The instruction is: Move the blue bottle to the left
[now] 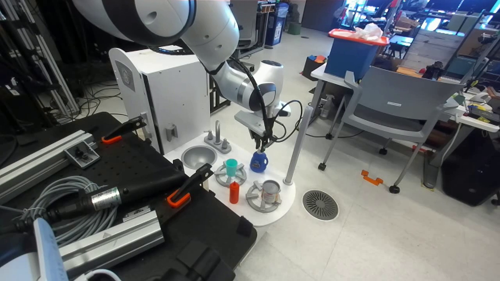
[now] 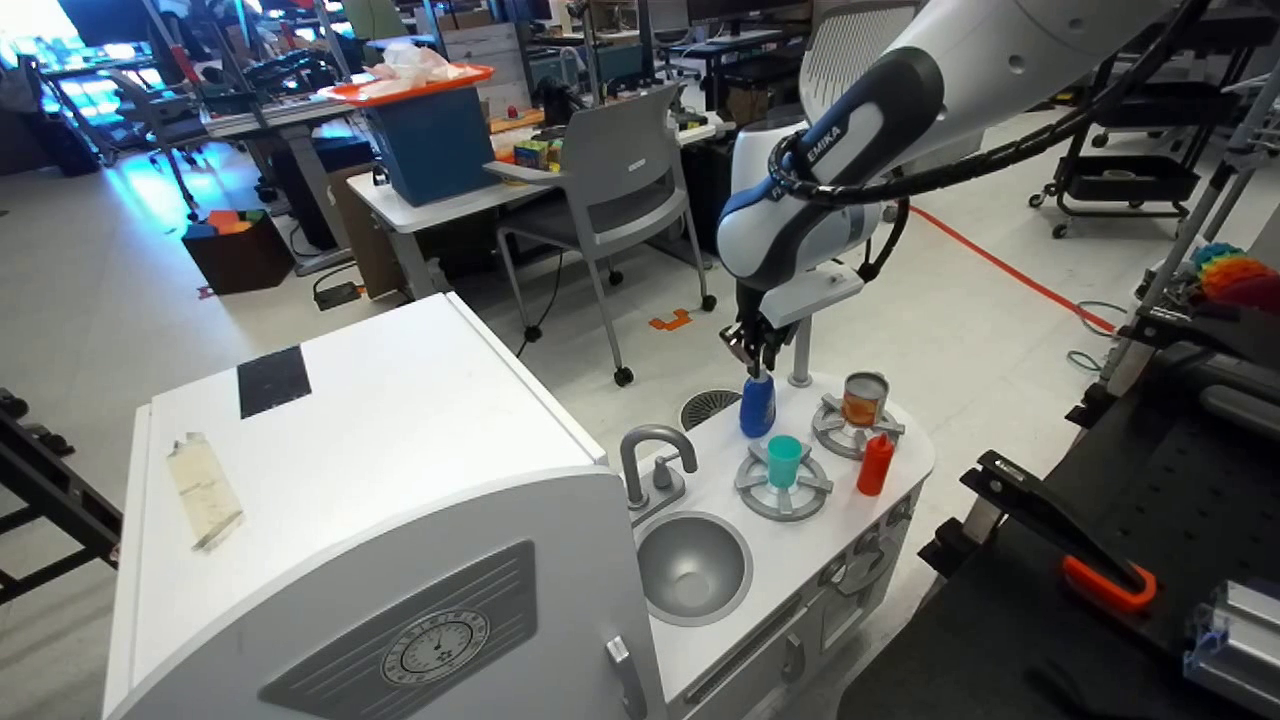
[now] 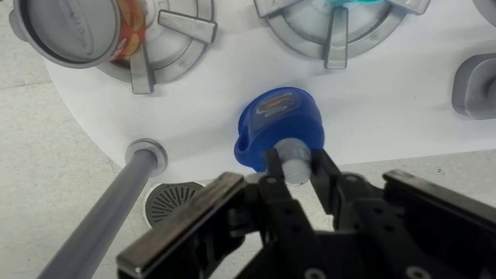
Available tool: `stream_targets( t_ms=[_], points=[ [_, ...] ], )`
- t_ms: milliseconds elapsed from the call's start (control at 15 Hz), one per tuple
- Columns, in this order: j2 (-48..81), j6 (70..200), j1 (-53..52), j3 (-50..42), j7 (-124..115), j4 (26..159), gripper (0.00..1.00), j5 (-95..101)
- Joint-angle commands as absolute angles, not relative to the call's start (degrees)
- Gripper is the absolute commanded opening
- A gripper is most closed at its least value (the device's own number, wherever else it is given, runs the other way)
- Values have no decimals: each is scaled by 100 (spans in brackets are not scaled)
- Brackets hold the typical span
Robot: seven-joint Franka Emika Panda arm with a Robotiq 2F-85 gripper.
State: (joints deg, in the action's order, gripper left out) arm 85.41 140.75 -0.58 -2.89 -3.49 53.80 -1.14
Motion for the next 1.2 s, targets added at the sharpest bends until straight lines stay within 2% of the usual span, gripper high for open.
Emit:
stream_targets(
  t_ms=[0,67,667,1067,1133],
  points=[
    [8541,14037,-118,-500,-687,5317,2,34],
    [8540,14006,-119,-518,-742,5300,6,48],
    [8318,13701,-230,116,-302,5450,6,-88],
    [8803,13529,-364,110,-400,4857,6,-63],
    [8626,13644,-371,99,-418,5157,6,-65]
  ],
)
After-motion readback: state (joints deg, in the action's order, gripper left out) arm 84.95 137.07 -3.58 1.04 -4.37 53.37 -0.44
